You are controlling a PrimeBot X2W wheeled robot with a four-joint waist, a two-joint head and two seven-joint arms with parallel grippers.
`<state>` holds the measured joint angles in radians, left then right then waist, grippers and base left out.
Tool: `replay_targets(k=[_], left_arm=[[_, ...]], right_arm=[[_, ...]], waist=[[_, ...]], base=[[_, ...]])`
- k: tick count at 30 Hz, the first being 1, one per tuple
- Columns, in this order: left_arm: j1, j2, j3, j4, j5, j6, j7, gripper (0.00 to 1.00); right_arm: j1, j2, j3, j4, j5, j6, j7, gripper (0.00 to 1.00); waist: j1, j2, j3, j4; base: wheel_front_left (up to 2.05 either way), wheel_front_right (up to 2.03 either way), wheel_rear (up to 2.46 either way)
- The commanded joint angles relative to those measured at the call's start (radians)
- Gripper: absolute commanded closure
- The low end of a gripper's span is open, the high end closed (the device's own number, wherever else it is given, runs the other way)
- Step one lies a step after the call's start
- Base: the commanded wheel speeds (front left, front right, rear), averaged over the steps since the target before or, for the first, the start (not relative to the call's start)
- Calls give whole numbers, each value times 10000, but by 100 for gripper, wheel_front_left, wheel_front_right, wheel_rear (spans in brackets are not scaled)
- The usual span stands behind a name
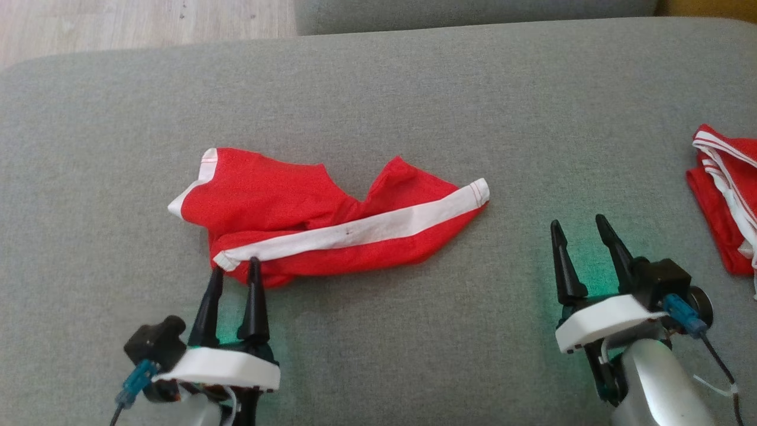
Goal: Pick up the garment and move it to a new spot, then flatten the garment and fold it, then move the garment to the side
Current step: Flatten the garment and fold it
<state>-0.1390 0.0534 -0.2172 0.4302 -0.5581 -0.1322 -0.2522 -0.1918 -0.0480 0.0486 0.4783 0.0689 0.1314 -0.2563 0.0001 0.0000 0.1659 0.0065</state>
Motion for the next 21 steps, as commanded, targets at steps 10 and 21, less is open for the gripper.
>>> replay_targets(k=[10,21], left_arm=[[-419,239,-59,-445,-213,16,-95,0],[-460,585,-608,-916,-745,16,-95,0]], right_arm=[[-383,-22,325,-264,7,-7,-55,0],[-456,-22,678,-152,228,-7,-55,0]], waist=[[-1,0,56,43],[-1,0,98,99]], base=[[0,0,0],[0,0,0]])
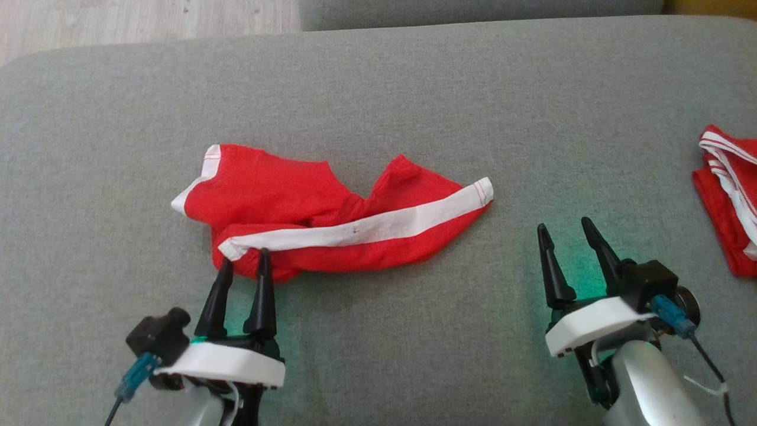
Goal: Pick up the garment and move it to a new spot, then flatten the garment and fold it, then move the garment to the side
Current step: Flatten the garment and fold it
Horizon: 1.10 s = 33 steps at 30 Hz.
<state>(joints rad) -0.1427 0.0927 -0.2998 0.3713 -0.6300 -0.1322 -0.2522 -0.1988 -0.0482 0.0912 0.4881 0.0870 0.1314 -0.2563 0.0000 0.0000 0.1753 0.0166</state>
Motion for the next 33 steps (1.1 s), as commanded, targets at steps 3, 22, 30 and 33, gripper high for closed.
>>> replay_targets(k=[3,22,30,33], left_arm=[[-533,377,-7,-283,-256,16,-95,0],[-1063,736,-157,-313,-803,16,-95,0],[-1038,724,-279,-800,-617,16,-95,100],[-1068,701,-404,-922,-546,16,-95,100]], right_arm=[[-407,-20,309,-240,76,-7,-55,0],[-597,-20,485,-303,171,-7,-55,0],[-702,-20,669,-239,293,-7,-55,0],[-927,-20,790,-40,448,-7,-55,0]], waist=[[0,0,48,-21],[0,0,377,-52],[0,0,418,177],[0,0,473,340]], base=[[0,0,0],[0,0,0],[0,0,0],[0,0,0]])
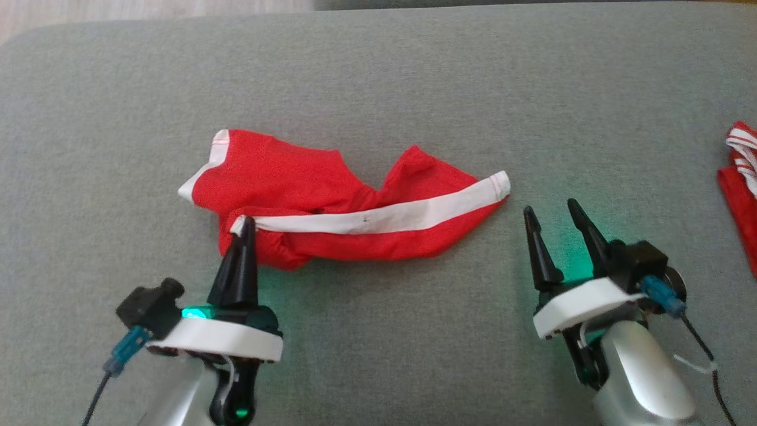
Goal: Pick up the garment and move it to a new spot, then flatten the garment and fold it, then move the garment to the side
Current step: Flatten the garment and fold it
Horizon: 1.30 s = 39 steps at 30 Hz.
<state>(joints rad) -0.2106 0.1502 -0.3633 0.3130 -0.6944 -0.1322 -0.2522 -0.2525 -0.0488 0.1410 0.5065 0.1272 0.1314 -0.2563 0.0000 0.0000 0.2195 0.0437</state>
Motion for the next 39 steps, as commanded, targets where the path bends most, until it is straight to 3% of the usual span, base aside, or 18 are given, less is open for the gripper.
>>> replay_targets(k=[1,8,17,19,20,22,23,24,25,33,39], left_arm=[[-404,124,148,-358,131,16,-95,100],[-488,-17,-470,-365,207,15,-95,100],[-620,-149,-833,-306,183,15,-95,100],[-634,-156,-843,-314,206,15,-95,100],[-647,-155,-852,-315,217,15,-95,100],[-681,-160,-855,-315,217,15,-95,100],[-699,-161,-847,-319,219,15,-95,100],[-723,-159,-829,-344,241,15,-95,100],[-735,-161,-813,-365,260,15,-95,100],[-776,50,-616,-659,515,15,-95,100],[-1738,1119,-910,-1172,714,15,-95,100]], right_arm=[[-509,-14,343,-125,148,-7,-55,0],[-1626,-14,652,1295,1025,-7,-55,0],[-2239,-14,803,2294,1009,-7,-55,0],[-2275,-14,840,2312,968,-7,-55,8],[-2289,-14,856,2327,961,-7,-55,20],[-2335,-14,872,2348,935,-7,-55,31],[-2367,-14,894,2358,934,-7,-55,58],[-2403,-14,923,2320,941,-7,-55,74],[-2417,-14,951,2326,933,-7,-55,100],[-2274,-14,766,1307,1118,-7,-55,100],[-2169,-14,482,-451,1518,-7,-55,100]], waist=[[0,0,54,135],[0,0,181,648],[0,0,312,902],[0,0,348,894],[0,0,361,888],[0,0,389,884],[0,0,402,882],[0,0,411,882],[0,0,412,881],[0,0,1,759],[0,0,-858,337]], base=[[0,0,0],[0,0,0],[0,0,0],[0,0,0],[0,0,0],[0,0,0],[0,0,0],[0,0,0],[0,0,0],[0,0,0],[0,0,0]])
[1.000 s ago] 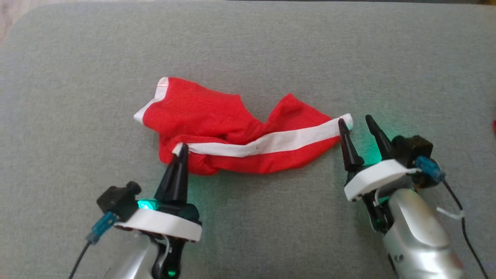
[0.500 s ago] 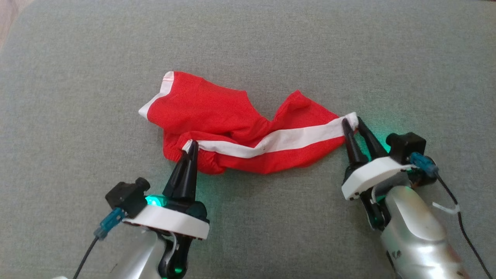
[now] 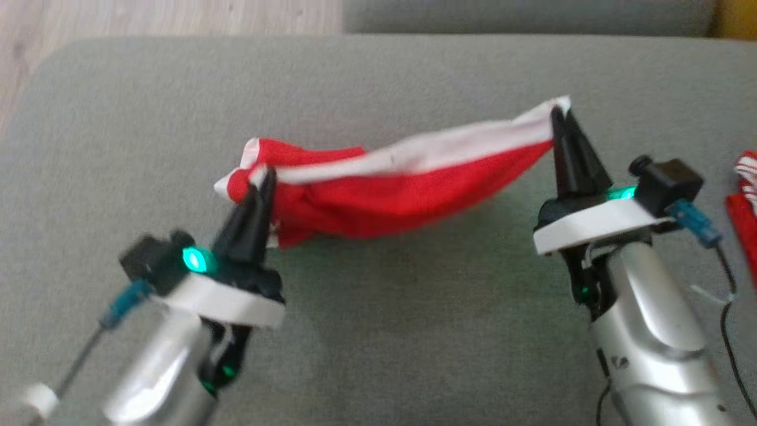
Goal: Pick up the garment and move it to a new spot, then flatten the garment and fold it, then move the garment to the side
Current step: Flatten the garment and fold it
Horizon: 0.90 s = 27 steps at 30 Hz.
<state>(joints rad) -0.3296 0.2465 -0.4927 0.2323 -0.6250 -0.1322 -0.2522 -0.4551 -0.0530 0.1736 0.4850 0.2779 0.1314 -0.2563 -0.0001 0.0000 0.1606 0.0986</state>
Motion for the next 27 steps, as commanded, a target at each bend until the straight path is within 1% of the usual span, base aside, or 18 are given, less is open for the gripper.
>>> replay_targets(k=[1,4,8,11,14,17,19,21,23,26,27], left_arm=[[-817,441,218,-436,7,15,-95,100],[-1705,1339,-464,-555,-253,15,-95,100],[-2997,2570,-1701,-695,-840,15,-92,100],[-3918,3154,-2369,-949,-1459,15,115,100],[-4645,3500,-2765,-1233,-2079,15,376,100],[-5238,3672,-3025,-1283,-2563,15,564,100],[-5603,3663,-3142,-1154,-2758,15,591,100],[-5995,3549,-3170,-853,-2891,15,527,100],[-6447,3349,-3087,-404,-2947,15,409,100],[-7359,3009,-2907,401,-2598,15,184,100],[-8049,2767,-2793,933,-2133,19,50,100]], right_arm=[[-225,28,115,-525,76,-7,-55,100],[-562,28,-120,-1359,304,-7,-55,100],[-1097,28,-510,-2170,437,-7,-55,100],[-1480,-41,-732,-2718,452,-7,-55,100],[-1845,-227,-802,-3056,595,-7,-55,100],[-2264,-561,-696,-3044,560,-7,-55,100],[-2622,-773,-583,-2873,456,-7,-55,100],[-3032,-920,-515,-2580,285,-7,-55,100],[-3531,-934,-475,-2292,120,-7,-55,100],[-4442,-886,-520,-1886,-211,-7,-55,100],[-5088,-812,-717,-1752,-478,-7,-55,100]], waist=[[1,0,-421,-300],[1,0,-841,-561],[1,0,-1344,-861],[1,0,-1524,-1053],[1,0,-1495,-1237],[1,0,-1208,-1395],[1,0,-878,-1497],[1,0,-485,-1584],[1,0,-61,-1660],[1,0,537,-1712],[1,0,822,-1710]], base=[[0,0,0],[0,0,0],[0,0,0],[0,0,0],[0,0,0],[0,0,0],[0,0,0],[0,0,0],[0,0,0],[0,0,0],[0,0,0]])
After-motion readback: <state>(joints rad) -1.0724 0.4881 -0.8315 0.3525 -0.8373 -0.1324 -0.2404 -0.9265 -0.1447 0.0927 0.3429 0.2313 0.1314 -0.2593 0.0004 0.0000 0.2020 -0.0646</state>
